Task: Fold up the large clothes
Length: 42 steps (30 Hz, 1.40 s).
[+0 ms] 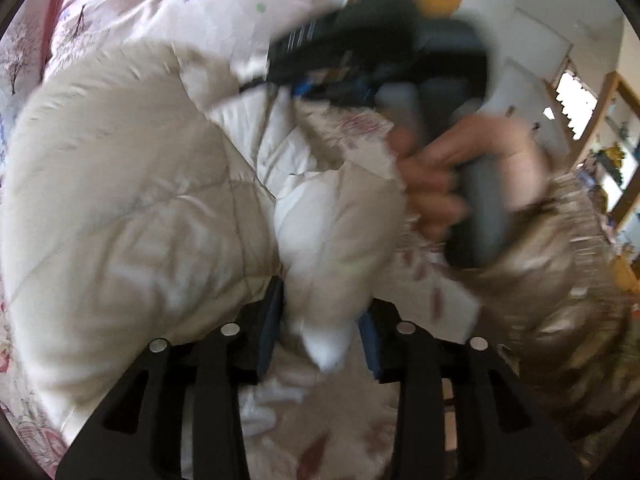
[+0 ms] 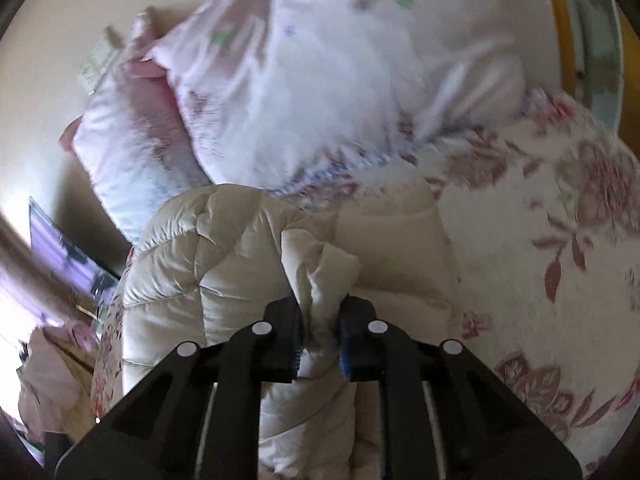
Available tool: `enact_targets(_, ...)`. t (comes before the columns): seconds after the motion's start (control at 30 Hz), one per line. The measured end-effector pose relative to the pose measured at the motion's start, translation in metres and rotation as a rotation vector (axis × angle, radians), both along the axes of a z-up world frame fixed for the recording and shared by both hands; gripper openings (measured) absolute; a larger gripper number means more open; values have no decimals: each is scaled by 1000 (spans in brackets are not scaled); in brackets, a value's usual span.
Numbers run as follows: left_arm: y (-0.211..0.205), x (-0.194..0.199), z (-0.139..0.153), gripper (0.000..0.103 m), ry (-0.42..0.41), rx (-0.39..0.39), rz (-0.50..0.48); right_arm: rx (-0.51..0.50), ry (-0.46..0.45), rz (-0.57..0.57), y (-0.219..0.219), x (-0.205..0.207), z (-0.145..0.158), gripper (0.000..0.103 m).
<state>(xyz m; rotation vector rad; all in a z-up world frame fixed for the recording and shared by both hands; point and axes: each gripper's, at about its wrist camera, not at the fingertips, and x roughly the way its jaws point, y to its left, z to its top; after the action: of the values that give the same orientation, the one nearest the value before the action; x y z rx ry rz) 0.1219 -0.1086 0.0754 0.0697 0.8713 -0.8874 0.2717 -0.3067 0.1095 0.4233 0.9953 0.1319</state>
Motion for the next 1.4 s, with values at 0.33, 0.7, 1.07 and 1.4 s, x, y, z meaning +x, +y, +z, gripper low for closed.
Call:
enact_targets(0.33, 77, 43, 47, 53, -105, -31, 263, 39, 51, -101, -30, -3, -24, 15)
enact_targets(0.7, 79, 81, 3, 58, -31, 94, 323, 23, 74, -88, -40, 15, -46, 17)
enact_targets(1.07, 65, 92, -17, 63, -46, 179, 332, -78, -44, -64, -38, -15, 1, 33)
enact_targets(1.4, 65, 93, -18, 64, -30, 159, 344, -216, -59, 231, 42, -76, 27, 33)
